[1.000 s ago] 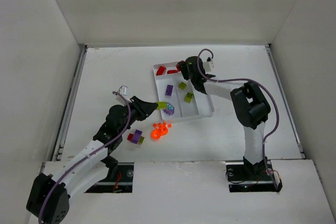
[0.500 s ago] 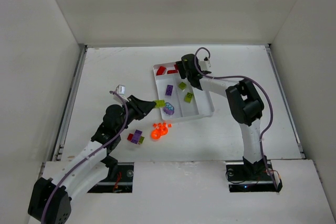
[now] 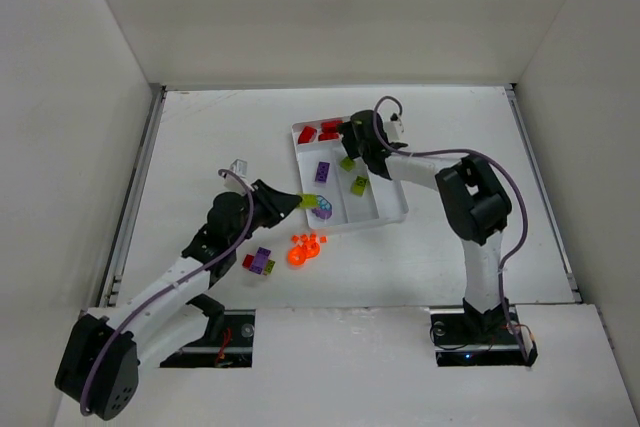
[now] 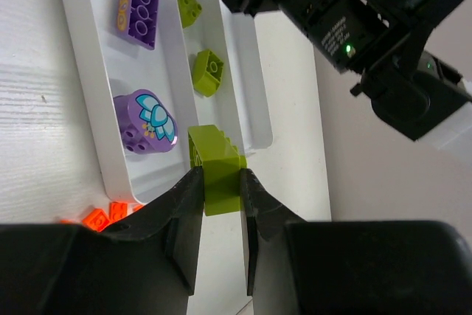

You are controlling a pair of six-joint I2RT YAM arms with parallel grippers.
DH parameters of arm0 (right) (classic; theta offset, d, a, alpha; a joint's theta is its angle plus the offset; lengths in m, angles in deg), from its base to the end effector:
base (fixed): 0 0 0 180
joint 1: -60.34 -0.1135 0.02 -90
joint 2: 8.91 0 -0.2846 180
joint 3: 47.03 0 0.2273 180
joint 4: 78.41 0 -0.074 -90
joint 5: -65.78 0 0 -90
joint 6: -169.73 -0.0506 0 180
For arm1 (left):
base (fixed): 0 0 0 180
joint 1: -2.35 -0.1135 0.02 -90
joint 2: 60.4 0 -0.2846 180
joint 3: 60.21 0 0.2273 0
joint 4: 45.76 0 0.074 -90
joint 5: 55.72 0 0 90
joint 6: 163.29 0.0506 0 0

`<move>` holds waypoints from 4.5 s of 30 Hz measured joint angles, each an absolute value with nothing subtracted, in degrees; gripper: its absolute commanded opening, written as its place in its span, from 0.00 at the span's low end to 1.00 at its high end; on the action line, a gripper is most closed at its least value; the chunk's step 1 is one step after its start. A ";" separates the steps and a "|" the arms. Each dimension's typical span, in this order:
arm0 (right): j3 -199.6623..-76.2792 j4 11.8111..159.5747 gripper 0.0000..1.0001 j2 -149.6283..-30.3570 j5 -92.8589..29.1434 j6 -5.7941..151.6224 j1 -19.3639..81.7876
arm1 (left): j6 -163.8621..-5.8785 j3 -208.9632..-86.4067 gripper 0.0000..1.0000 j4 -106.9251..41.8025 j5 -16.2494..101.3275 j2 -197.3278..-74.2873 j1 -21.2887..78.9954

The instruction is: Sort the legos into containers by color

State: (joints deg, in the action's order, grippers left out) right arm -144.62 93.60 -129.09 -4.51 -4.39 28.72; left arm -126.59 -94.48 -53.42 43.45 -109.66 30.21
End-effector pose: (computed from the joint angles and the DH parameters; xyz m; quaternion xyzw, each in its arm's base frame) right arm 0.4157 0.2359 0.2103 0.4546 0.7300 0.3344 0.3856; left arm 0.1525 -0.0897 0.2545 -0.1133 0.7417 -0.4738 0.4610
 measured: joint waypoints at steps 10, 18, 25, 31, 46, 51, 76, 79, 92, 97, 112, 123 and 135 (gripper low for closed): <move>-116.07 102.69 0.17 -105.05 -4.93 9.19 29.12 | -122.61 -105.73 0.13 -53.81 36.80 -124.06 40.72; -100.90 104.90 0.31 -84.09 -2.92 25.03 29.55 | -117.93 -115.70 0.13 -53.96 31.14 -138.77 46.56; -94.76 106.47 0.44 -74.08 -1.61 33.32 29.55 | -116.36 -123.22 0.14 -53.86 30.35 -150.81 48.16; -90.13 108.55 0.51 -72.94 -1.87 35.76 29.53 | -116.16 -127.26 0.20 -53.59 31.25 -157.94 49.55; -89.60 110.25 0.66 -71.65 -2.13 40.09 28.29 | -111.90 -124.92 0.63 -48.72 24.98 -146.68 49.88; -89.63 110.52 0.34 -72.05 -2.20 42.39 26.56 | -110.52 -118.96 0.48 -48.00 21.61 -129.15 48.75; -109.19 96.94 0.53 -100.70 -6.22 46.47 -8.63 | -111.90 -99.90 0.30 -25.92 16.02 -99.56 36.09; -110.63 94.45 0.47 -103.21 -5.91 45.18 -8.61 | -111.90 -99.39 0.31 -25.92 16.23 -99.62 36.02; -112.47 92.62 0.39 -108.24 -8.38 37.84 -8.24 | -111.68 -99.37 0.32 -28.09 16.50 -101.92 36.16; -112.49 92.68 0.28 -109.01 -9.06 35.92 -7.76 | -111.42 -99.37 0.33 -28.15 16.48 -101.92 36.24; -107.88 94.32 0.11 -102.54 -9.19 33.38 -6.47 | -107.25 -103.55 0.37 -29.18 16.65 -109.02 41.27; -109.69 95.44 0.46 -104.33 -8.45 40.03 -8.39 | -106.83 -103.83 0.37 -30.29 16.69 -109.26 41.79; -118.94 92.64 0.50 -109.55 -8.40 52.51 -7.60 | -106.83 -103.83 0.37 -30.27 16.69 -108.13 42.01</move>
State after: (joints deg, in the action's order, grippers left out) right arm -118.94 92.64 -109.55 -8.40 52.51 -7.60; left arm -106.83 -103.83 -30.27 16.69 -108.13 42.01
